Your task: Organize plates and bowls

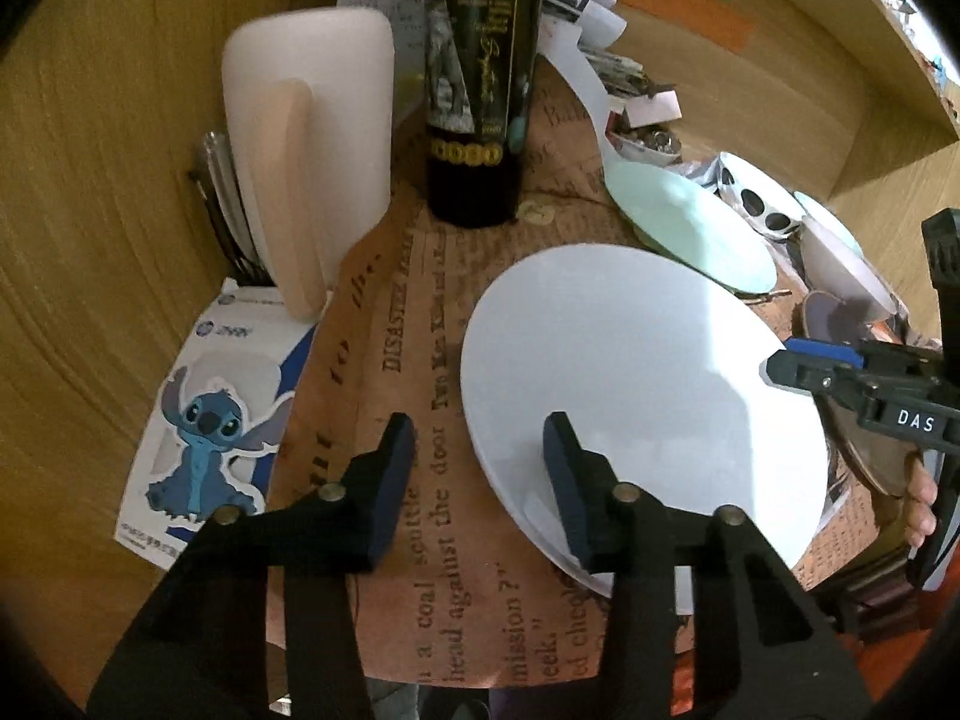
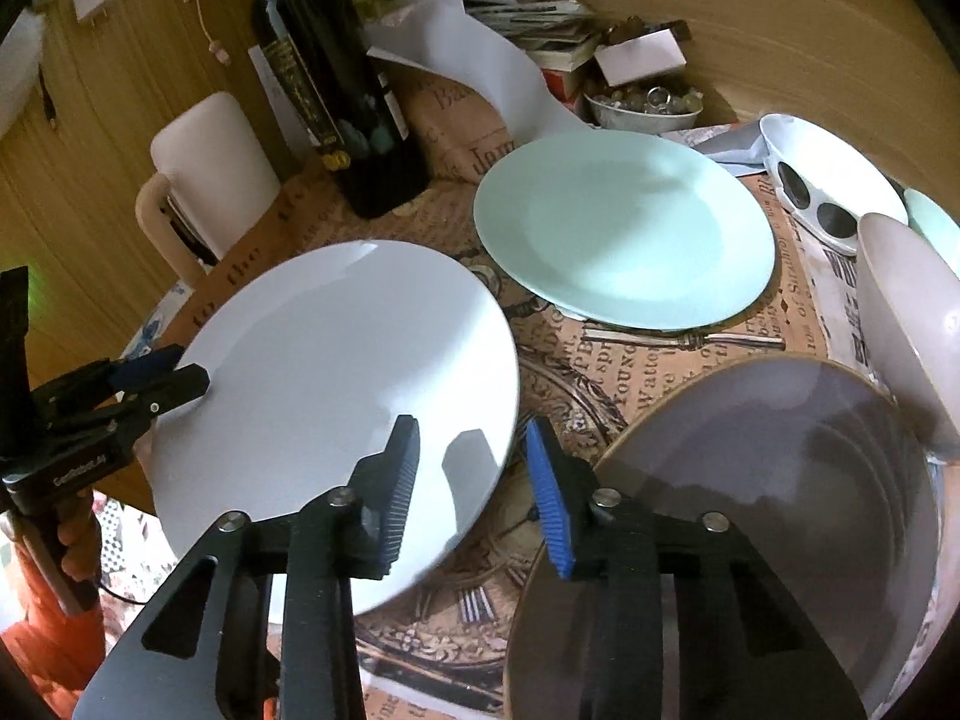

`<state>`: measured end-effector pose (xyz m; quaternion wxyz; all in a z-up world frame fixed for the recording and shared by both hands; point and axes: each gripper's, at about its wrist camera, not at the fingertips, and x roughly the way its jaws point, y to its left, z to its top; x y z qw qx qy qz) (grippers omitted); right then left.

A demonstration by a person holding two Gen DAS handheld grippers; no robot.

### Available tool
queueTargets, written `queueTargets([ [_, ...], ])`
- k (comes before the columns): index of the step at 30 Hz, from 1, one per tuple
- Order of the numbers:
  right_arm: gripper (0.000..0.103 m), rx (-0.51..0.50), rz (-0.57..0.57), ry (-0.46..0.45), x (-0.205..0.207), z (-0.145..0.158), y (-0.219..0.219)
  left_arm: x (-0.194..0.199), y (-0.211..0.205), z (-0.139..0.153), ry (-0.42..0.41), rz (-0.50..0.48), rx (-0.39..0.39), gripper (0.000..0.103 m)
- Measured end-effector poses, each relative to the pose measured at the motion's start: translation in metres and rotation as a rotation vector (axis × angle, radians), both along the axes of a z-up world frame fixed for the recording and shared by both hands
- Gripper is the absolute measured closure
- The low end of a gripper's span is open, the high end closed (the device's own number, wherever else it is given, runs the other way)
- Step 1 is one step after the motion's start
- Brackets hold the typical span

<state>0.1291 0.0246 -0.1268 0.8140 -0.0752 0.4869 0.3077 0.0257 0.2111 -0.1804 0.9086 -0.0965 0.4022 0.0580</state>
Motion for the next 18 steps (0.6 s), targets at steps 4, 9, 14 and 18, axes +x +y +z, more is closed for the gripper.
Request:
queueTargets([
  [4, 0.072, -0.015, 0.011, 0.012, 0.001, -0.004, 0.004, 0.001, 0.002, -0.001, 0.001, -0.023, -0.032, 0.070],
  [9, 0.072, -0.033, 0.013, -0.001, -0.001, -0.007, 0.008, 0.005, -0.001, -0.002, 0.011, -0.061, -0.057, 0.073],
  [14, 0.069, -0.035, 0.003, -0.017, -0.003, -0.007, 0.011, 0.006, -0.003, -0.002, 0.016, -0.059, -0.062, 0.073],
  [18, 0.071, -0.003, -0.023, -0.002, -0.002, -0.007, 0.007, 0.006, -0.004, -0.001, 0.025, -0.045, -0.050, 0.073],
])
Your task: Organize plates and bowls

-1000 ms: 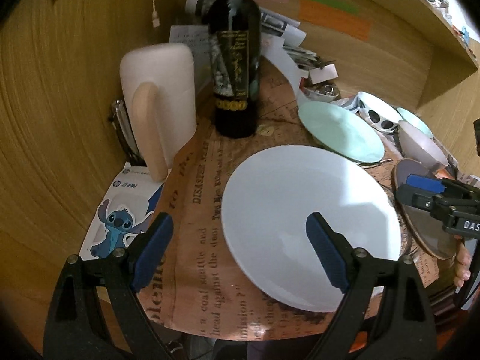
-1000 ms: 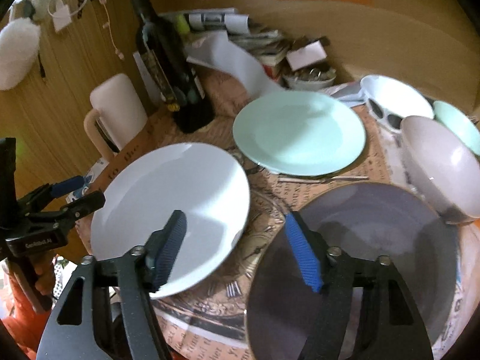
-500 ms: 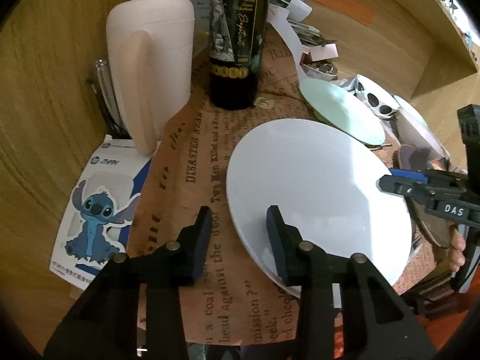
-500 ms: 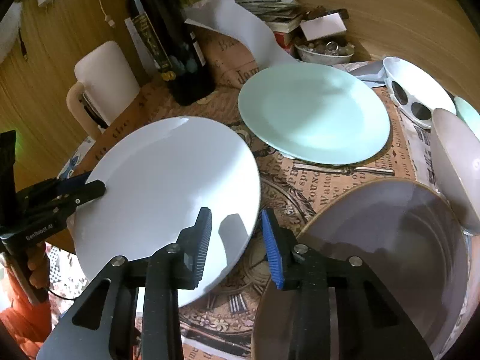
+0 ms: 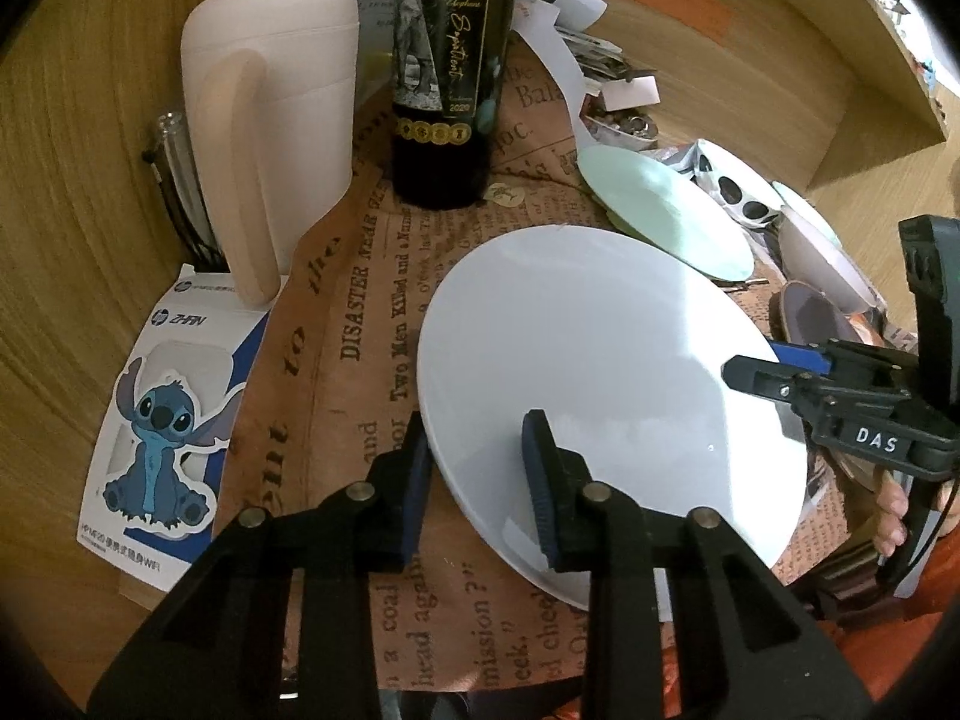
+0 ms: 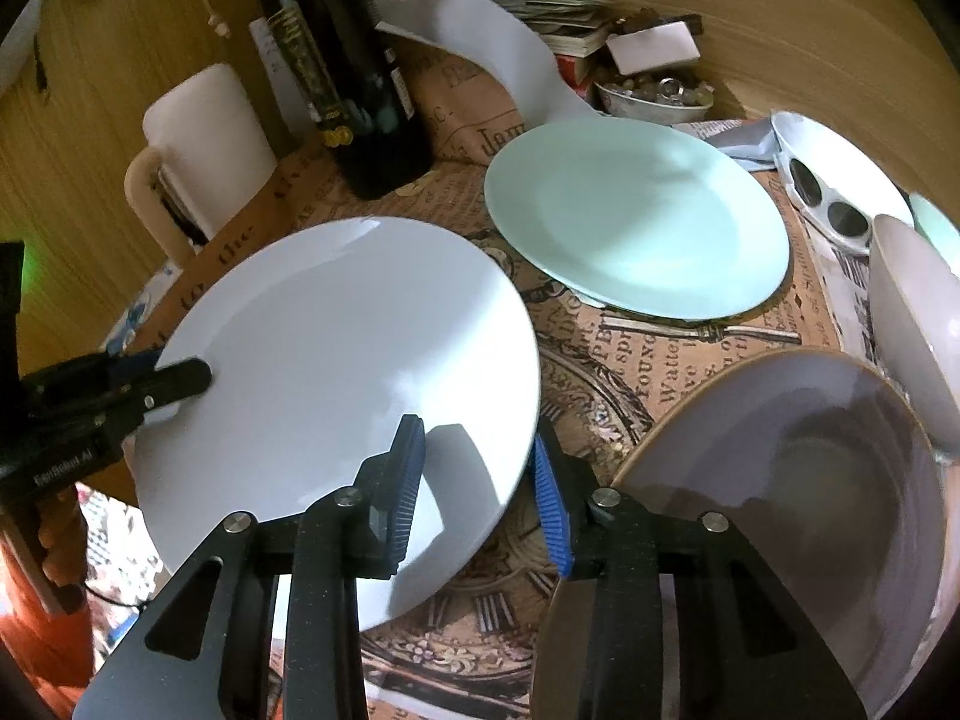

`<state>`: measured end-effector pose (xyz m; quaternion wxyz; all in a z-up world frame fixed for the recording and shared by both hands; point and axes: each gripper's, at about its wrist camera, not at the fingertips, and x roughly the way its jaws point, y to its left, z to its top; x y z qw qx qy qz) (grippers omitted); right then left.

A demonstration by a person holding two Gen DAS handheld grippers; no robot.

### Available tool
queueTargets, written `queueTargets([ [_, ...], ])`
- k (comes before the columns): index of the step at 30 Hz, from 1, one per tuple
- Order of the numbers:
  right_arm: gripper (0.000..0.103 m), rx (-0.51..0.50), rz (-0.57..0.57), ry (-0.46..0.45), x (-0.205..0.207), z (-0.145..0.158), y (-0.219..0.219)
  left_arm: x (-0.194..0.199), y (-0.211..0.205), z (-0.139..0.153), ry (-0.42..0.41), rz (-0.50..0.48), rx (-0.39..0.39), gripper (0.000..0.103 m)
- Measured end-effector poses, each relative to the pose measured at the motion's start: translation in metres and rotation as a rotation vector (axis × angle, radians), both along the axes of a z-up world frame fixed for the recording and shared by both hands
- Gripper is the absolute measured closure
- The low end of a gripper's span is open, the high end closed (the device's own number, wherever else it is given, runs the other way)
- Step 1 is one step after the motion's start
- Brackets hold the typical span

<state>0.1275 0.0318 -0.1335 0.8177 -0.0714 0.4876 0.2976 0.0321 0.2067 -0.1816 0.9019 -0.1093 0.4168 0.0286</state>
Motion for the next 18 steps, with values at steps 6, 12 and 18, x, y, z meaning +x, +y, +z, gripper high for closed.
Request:
queueTargets([
  [6, 0.073, 0.050, -0.025, 0.004, -0.002, 0.004, -0.004, 0.000, 0.001, 0.002, 0.020, 0.028, -0.001, 0.073],
  [12, 0.073, 0.084, -0.031, -0.008, -0.006, 0.010, -0.007, -0.005, 0.000, 0.007, 0.020, 0.036, -0.015, 0.073],
  [18, 0.073, 0.106, -0.036, -0.057, -0.013, 0.023, -0.017, -0.008, -0.007, 0.020, -0.023, 0.037, 0.012, 0.073],
])
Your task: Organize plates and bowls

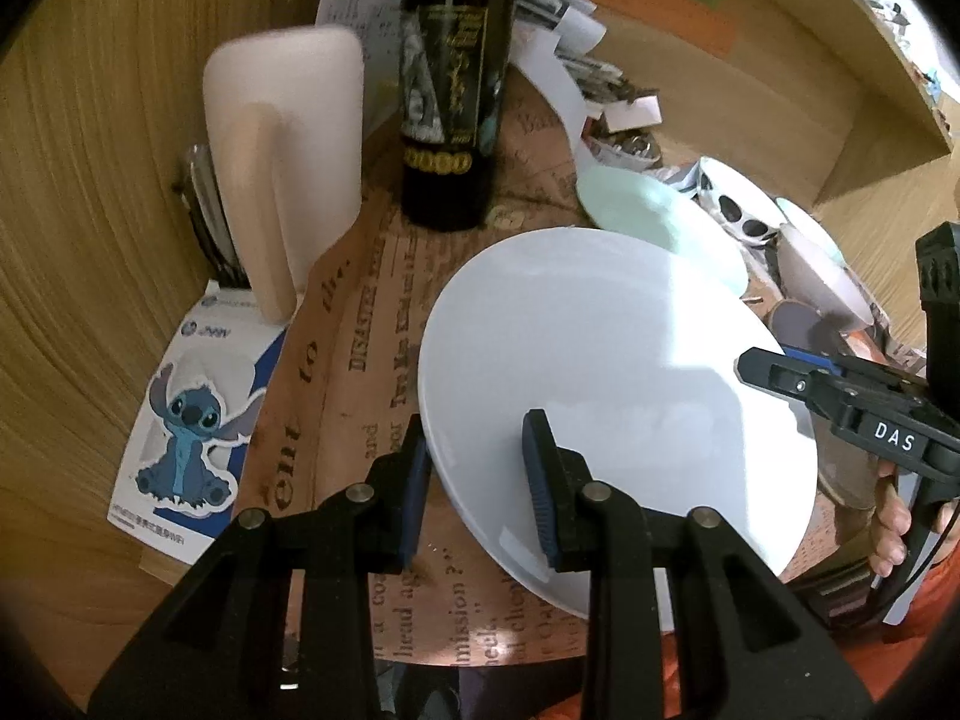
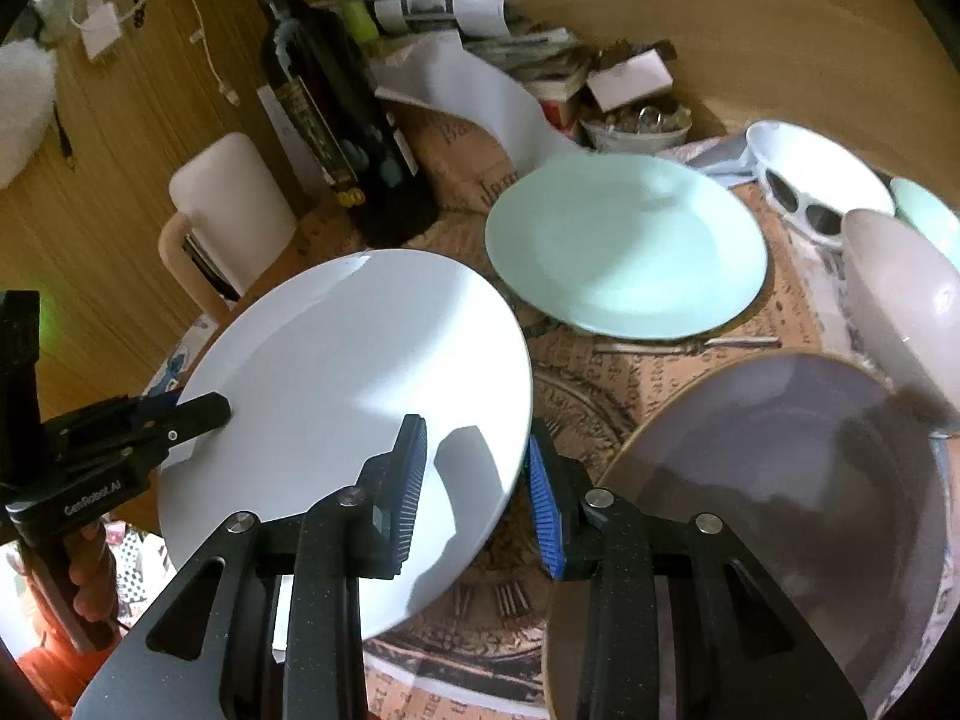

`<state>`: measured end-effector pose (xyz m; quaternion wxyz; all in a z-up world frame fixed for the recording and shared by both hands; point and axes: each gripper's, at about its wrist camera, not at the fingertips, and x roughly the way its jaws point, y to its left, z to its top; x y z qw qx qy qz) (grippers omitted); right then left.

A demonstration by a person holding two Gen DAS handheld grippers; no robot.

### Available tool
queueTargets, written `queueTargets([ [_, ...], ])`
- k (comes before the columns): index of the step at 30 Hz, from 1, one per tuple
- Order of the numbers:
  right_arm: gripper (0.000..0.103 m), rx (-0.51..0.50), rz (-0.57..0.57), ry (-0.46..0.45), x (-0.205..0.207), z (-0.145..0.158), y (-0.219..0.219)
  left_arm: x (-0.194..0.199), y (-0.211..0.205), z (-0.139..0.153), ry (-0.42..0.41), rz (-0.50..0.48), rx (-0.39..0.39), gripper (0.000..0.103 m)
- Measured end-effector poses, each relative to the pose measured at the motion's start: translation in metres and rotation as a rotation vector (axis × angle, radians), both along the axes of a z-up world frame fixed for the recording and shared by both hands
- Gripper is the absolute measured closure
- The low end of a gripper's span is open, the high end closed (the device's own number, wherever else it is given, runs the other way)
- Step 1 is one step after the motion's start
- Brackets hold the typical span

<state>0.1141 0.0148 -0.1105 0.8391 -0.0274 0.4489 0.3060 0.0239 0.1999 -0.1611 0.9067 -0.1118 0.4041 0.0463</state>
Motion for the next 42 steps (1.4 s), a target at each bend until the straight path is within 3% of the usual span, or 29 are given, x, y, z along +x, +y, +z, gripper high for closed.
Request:
queueTargets([
  [11, 0.079, 0.021, -0.057, -0.084, -0.009, 0.024, -0.037, 0.006, -0.027, 0.024, -0.077, -0.033, 0.016, 0.073],
  [21, 0.079, 0.041, -0.158, -0.118, -0.015, 0.039, -0.088, 0.019, -0.069, 0.040, -0.128, -0.127, 0.021, 0.073],
  [42, 0.079, 0.015, -0.318, -0.083, -0.026, 0.026, -0.174, 0.051, -0.158, 0.029, -0.086, -0.301, 0.024, 0.073],
])
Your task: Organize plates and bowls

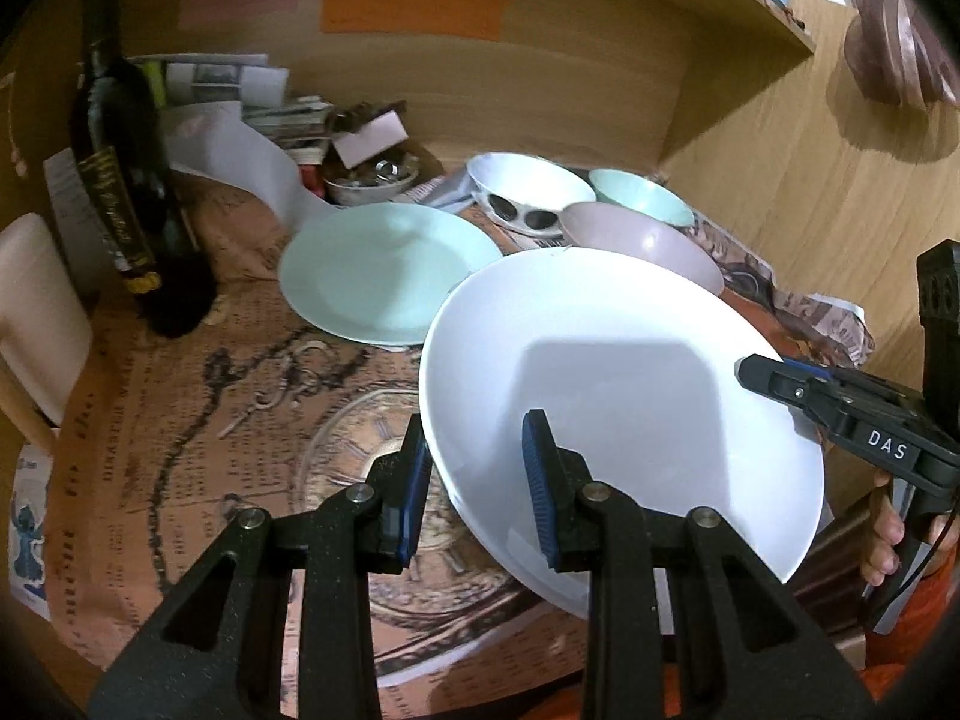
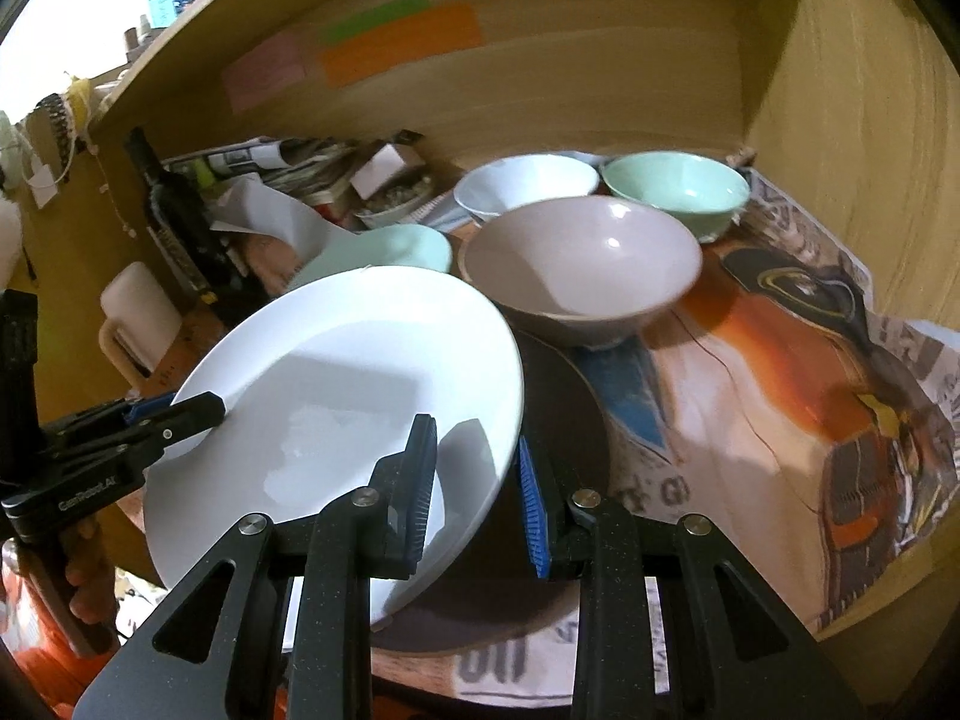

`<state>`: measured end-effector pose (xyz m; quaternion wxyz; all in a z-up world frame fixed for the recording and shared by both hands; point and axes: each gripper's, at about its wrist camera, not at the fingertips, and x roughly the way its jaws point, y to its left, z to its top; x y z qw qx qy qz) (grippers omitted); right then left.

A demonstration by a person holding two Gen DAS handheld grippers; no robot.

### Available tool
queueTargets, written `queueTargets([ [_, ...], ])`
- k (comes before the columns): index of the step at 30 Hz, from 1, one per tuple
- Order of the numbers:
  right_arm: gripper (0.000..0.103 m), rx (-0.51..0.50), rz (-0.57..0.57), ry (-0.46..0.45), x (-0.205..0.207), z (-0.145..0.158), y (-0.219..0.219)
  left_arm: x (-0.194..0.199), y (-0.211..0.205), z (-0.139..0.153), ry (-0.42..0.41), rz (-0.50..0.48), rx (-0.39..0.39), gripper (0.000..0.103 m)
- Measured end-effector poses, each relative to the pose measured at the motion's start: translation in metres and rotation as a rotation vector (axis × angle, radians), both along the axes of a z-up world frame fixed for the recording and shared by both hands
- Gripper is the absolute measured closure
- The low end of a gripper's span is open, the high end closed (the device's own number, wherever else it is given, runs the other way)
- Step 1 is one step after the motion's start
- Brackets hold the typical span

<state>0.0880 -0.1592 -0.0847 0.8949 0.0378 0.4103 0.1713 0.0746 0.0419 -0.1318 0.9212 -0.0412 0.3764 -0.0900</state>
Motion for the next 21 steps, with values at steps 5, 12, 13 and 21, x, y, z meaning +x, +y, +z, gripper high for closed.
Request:
queueTargets([
  [5, 0.079, 0.002, -0.006, 0.038, 0.004, -0.012, -0.012, 0.006, -0.012, -0.010, 0.032, -0.011, 0.007, 0.073],
  [12, 0.079, 0.013, 0.000, 0.087, 0.008, -0.026, -0.017, 0.011, -0.021, -0.022, 0.071, -0.008, 0.039, 0.073],
  [13, 0.079, 0.015, 0.003, 0.093, 0.009, -0.028, -0.017, 0.012, -0.022, -0.023, 0.076, -0.007, 0.042, 0.073],
  [21, 0.079, 0.019, 0.000, 0.103, 0.011, -0.031, -0.017, 0.019, -0.021, -0.034, 0.108, -0.003, 0.049, 0.072],
])
